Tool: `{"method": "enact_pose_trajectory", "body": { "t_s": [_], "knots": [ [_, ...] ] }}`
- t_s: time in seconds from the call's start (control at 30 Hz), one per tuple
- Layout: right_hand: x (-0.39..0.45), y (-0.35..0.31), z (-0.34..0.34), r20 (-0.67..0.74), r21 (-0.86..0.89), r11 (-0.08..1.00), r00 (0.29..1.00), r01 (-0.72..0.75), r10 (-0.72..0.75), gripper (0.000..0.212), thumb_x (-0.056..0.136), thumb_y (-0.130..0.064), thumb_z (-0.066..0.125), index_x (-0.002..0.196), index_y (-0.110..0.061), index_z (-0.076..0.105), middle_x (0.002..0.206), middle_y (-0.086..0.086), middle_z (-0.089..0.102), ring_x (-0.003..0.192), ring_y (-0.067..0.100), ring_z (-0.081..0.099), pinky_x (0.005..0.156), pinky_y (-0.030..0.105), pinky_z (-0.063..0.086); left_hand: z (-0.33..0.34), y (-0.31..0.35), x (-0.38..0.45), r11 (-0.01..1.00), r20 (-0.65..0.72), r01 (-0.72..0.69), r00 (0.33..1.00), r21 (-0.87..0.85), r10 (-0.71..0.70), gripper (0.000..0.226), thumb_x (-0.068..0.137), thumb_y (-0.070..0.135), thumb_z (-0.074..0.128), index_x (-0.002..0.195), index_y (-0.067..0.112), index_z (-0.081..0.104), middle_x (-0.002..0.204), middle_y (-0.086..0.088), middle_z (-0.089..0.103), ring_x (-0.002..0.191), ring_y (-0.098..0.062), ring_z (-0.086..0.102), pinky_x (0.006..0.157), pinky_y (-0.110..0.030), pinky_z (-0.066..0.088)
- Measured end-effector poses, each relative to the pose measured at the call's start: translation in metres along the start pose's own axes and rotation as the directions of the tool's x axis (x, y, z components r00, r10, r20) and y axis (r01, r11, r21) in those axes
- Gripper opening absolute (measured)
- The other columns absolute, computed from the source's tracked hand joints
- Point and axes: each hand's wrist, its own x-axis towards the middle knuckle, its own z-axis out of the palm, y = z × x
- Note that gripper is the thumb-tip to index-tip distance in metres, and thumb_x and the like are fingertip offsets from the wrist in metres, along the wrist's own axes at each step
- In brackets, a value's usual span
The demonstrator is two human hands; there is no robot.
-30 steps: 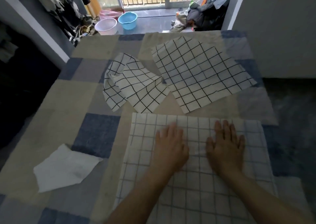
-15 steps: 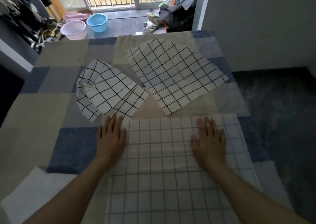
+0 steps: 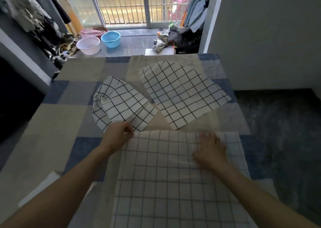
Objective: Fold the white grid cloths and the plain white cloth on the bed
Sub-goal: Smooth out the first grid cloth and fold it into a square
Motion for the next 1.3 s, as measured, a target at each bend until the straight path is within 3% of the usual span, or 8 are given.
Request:
{"method": "enact_pose_trajectory", "body": {
  "t_s": [0.13, 0.3, 0.5, 0.63, 0.77, 0.97, 1.17, 1.3],
  "knots": [
    [0.026, -0.020, -0.023, -0.006, -0.074, 0.964, 0.966, 0.257, -0.258, 0.079, 0.073, -0.035, 0.068, 0.141, -0.031, 0.029, 0.153, 0.006, 0.010, 0.140, 0.032, 0.014, 0.112, 0.055, 0.015, -0.026, 0.008, 0.005, 0.995, 0.047, -0.090, 0.995, -0.051, 0.093, 0.014, 0.082, 0.020, 0.076, 0.096, 0.024, 0.074, 0.084, 0.016, 0.067, 0.079, -0.008, 0.062, 0.075, -0.024, 0.046],
    [0.046, -0.025, -0.047, 0.106, -0.168, 0.914, 0.928, 0.370, -0.357, 0.036, 0.074, -0.037, 0.070, 0.106, -0.034, 0.055, 0.117, -0.005, 0.051, 0.115, 0.021, 0.045, 0.096, 0.043, 0.039, -0.052, 0.011, 0.007, 0.992, 0.017, -0.043, 0.999, -0.120, 0.046, 0.013, 0.083, 0.019, 0.075, 0.086, 0.031, 0.073, 0.082, 0.020, 0.069, 0.084, -0.002, 0.062, 0.078, -0.014, 0.040],
    [0.048, -0.031, -0.050, 0.193, 0.096, 0.919, 0.899, 0.383, -0.394, 0.083, 0.069, -0.036, 0.076, 0.139, -0.036, 0.031, 0.123, -0.005, 0.058, 0.113, 0.022, 0.053, 0.096, 0.048, 0.045, -0.069, 0.015, -0.005, 0.975, 0.081, -0.113, 0.988, -0.190, 0.130, 0.011, 0.083, 0.011, 0.074, 0.087, 0.022, 0.076, 0.087, 0.012, 0.074, 0.086, -0.002, 0.067, 0.080, -0.015, 0.046],
    [0.038, -0.029, -0.057, 0.220, -0.173, 0.887, 0.895, 0.428, -0.389, 0.040, 0.078, -0.033, 0.067, 0.118, -0.038, 0.060, 0.114, -0.005, 0.055, 0.108, 0.021, 0.051, 0.092, 0.042, 0.042, -0.079, 0.011, -0.014, 0.973, 0.053, -0.104, 0.992, -0.205, 0.117, 0.023, 0.082, 0.008, 0.074, 0.082, 0.031, 0.072, 0.084, 0.015, 0.072, 0.085, -0.002, 0.066, 0.080, -0.016, 0.048],
    [0.029, 0.009, -0.058, 0.217, -0.080, 0.934, 0.920, 0.349, -0.326, 0.009, 0.079, -0.027, 0.066, 0.078, -0.031, 0.058, 0.095, -0.006, 0.060, 0.090, 0.017, 0.057, 0.086, 0.040, 0.050, -0.087, 0.004, -0.024, 0.979, -0.002, -0.099, 0.995, -0.179, 0.100, 0.032, 0.082, 0.007, 0.074, 0.077, 0.038, 0.068, 0.084, 0.022, 0.070, 0.082, -0.003, 0.064, 0.077, -0.013, 0.047],
    [0.008, 0.059, -0.092, 0.092, -0.046, 0.957, 0.955, 0.287, -0.282, 0.023, 0.086, -0.021, 0.061, 0.072, -0.034, 0.048, 0.081, -0.008, 0.056, 0.083, 0.016, 0.056, 0.071, 0.028, 0.044, -0.083, -0.011, -0.039, 0.988, -0.044, -0.006, 0.999, -0.155, -0.001, 0.026, 0.083, 0.006, 0.072, 0.075, 0.031, 0.068, 0.081, 0.010, 0.070, 0.079, -0.010, 0.063, 0.076, -0.032, 0.053],
    [-0.052, 0.088, -0.107, -0.171, 0.131, 0.920, 0.923, 0.368, -0.345, 0.009, 0.089, -0.017, 0.066, 0.090, -0.025, 0.070, 0.078, -0.019, 0.061, 0.071, -0.006, 0.057, 0.057, 0.005, 0.035, -0.079, -0.029, -0.063, 0.986, -0.074, 0.030, 0.996, -0.163, -0.043, 0.035, 0.080, 0.007, 0.075, 0.072, 0.039, 0.064, 0.084, 0.010, 0.067, 0.084, -0.014, 0.063, 0.079, -0.037, 0.051],
    [-0.085, 0.102, -0.087, -0.326, 0.034, 0.877, 0.835, 0.479, -0.444, 0.015, 0.081, -0.009, 0.074, 0.094, -0.017, 0.077, 0.092, -0.005, 0.075, 0.081, 0.014, 0.070, 0.069, 0.024, 0.054, -0.069, -0.030, -0.095, 0.989, -0.073, 0.007, 0.997, -0.149, -0.019, 0.032, 0.076, -0.006, 0.074, 0.070, 0.024, 0.065, 0.087, 0.001, 0.066, 0.083, -0.020, 0.062, 0.082, -0.026, 0.050]
  ]
}}
